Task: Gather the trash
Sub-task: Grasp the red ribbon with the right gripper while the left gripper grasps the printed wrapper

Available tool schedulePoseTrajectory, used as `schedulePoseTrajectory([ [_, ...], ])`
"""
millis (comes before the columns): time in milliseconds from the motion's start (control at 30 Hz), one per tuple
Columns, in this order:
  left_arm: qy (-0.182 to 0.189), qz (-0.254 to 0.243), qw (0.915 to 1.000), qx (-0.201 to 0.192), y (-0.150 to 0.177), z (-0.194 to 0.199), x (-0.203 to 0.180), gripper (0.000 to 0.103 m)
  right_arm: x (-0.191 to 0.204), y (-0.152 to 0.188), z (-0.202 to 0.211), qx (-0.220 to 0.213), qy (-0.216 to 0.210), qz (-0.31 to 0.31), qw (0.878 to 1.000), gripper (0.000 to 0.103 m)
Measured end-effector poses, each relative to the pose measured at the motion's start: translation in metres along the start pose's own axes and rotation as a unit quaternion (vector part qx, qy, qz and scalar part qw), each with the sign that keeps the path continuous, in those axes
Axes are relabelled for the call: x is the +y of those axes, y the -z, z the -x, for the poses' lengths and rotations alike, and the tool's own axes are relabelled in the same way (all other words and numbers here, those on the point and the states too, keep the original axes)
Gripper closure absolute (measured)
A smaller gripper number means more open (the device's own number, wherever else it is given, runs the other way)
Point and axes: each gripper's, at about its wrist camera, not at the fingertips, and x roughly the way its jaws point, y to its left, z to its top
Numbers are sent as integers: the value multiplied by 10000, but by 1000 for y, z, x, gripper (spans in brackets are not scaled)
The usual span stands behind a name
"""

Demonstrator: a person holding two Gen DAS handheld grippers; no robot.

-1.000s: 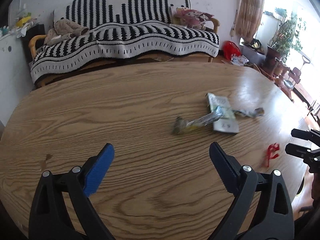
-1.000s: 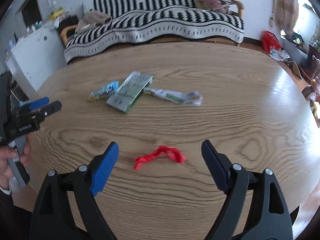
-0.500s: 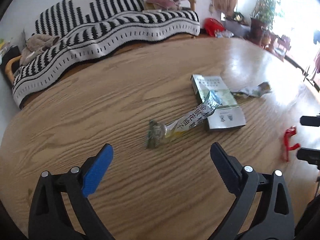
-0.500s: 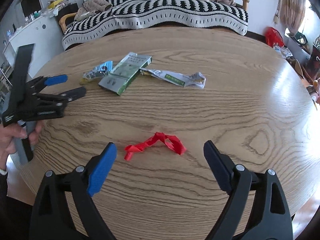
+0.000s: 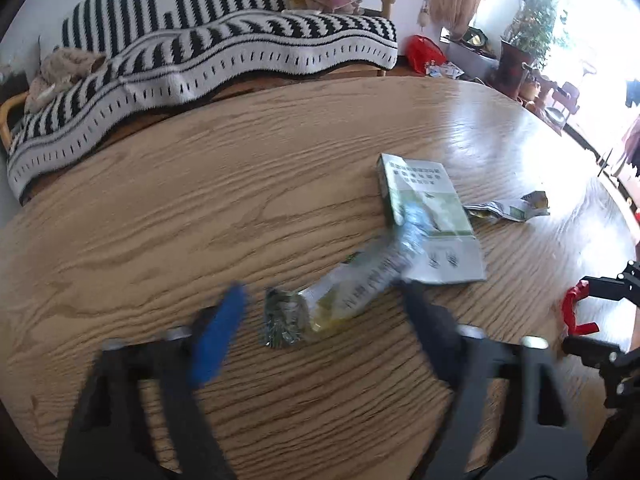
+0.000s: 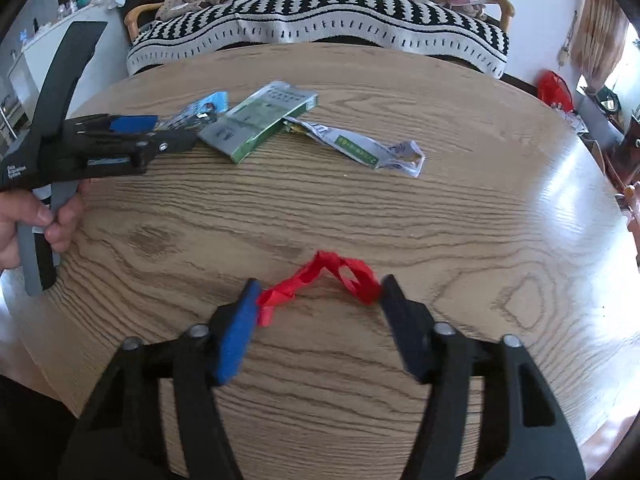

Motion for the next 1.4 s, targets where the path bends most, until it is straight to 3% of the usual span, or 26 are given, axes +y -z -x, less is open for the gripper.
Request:
schedulePoseTrajectory([
  [67, -197, -113, 9997, -15, 0, 1, -5, 72, 0, 0, 1, -10, -49, 17, 10000, 57],
  [167, -79, -47, 9999, 41, 3, 6, -6, 80, 0, 0, 6, -49, -84, 0, 10000, 65],
  [433, -289, -30, 9995, -127, 7, 41, -13, 82, -5, 3, 28, -289, -100, -144, 9994, 67],
  [600, -187, -86, 9992, -340, 0, 63, -40, 82, -22, 9, 50, -472, -47, -340, 9983, 67],
  [833, 361, -555, 9965, -503, -12, 81, -128, 82, -100, 41, 98, -808, 303, -1044, 9908, 67],
  [1000, 1078, -943, 9886, -475, -13, 83, -225, 82, -180, 85, 141, -1004, 682, -1759, 9769, 67],
  [1233, 2014, -1622, 9653, -357, 3, 85, -362, 82, -277, 169, 196, -1132, 1189, -2698, 9488, 67],
  [1400, 2514, -2141, 9438, -114, 27, 78, -448, 82, -327, 231, 218, -932, 1415, -3319, 9280, 66],
])
